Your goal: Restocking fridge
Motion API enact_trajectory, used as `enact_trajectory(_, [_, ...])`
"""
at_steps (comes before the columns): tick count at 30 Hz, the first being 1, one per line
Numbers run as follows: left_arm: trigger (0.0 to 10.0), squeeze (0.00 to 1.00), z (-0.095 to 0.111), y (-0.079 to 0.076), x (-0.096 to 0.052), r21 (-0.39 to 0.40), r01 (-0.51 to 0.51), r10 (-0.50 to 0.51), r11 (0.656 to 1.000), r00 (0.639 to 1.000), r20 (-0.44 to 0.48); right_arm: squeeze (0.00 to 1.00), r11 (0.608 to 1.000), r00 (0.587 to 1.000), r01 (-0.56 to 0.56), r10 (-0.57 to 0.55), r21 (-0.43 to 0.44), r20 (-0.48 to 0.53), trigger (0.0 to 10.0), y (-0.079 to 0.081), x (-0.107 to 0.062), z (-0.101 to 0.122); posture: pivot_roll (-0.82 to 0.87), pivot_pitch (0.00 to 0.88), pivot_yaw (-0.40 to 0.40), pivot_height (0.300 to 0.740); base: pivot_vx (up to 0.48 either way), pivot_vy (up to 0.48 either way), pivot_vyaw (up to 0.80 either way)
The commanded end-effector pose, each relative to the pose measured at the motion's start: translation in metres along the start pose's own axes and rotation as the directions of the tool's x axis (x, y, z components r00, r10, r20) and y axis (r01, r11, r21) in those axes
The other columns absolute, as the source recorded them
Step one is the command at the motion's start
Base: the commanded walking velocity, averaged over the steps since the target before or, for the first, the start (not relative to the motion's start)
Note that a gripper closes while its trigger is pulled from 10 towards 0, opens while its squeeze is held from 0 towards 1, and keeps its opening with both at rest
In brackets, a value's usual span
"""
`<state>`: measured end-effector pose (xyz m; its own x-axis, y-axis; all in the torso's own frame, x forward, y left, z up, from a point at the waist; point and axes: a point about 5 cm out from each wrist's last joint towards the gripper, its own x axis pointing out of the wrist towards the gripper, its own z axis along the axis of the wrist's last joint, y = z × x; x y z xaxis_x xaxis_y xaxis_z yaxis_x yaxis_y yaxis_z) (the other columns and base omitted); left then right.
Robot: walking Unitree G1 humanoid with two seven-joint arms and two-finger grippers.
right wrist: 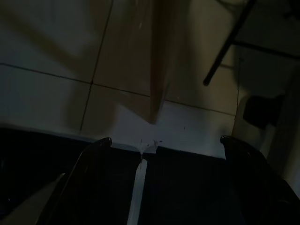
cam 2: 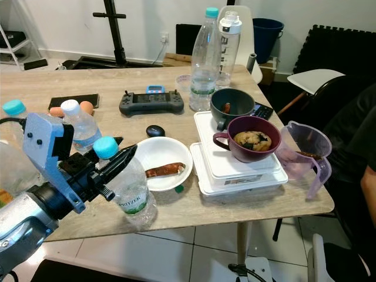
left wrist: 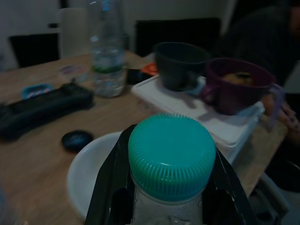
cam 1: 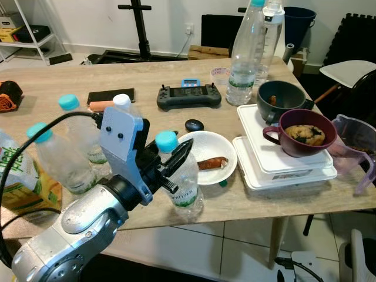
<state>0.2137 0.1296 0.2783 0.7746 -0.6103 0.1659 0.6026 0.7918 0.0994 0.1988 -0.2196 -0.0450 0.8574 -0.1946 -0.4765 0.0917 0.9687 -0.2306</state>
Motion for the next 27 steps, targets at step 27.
enact_trajectory(27, [10.0, 0.0, 0.018, 0.009, 0.018, -0.016, 0.019, -0.018, 1.0, 0.996, 0.084, 0.0, 1.0, 0.998, 0.007, -0.006, 0.011, -0.059, 10.0, -0.002, -0.007, -0.016, -0.04, 0.219, 0.037, 0.74, 0.0, 0.0, -0.78])
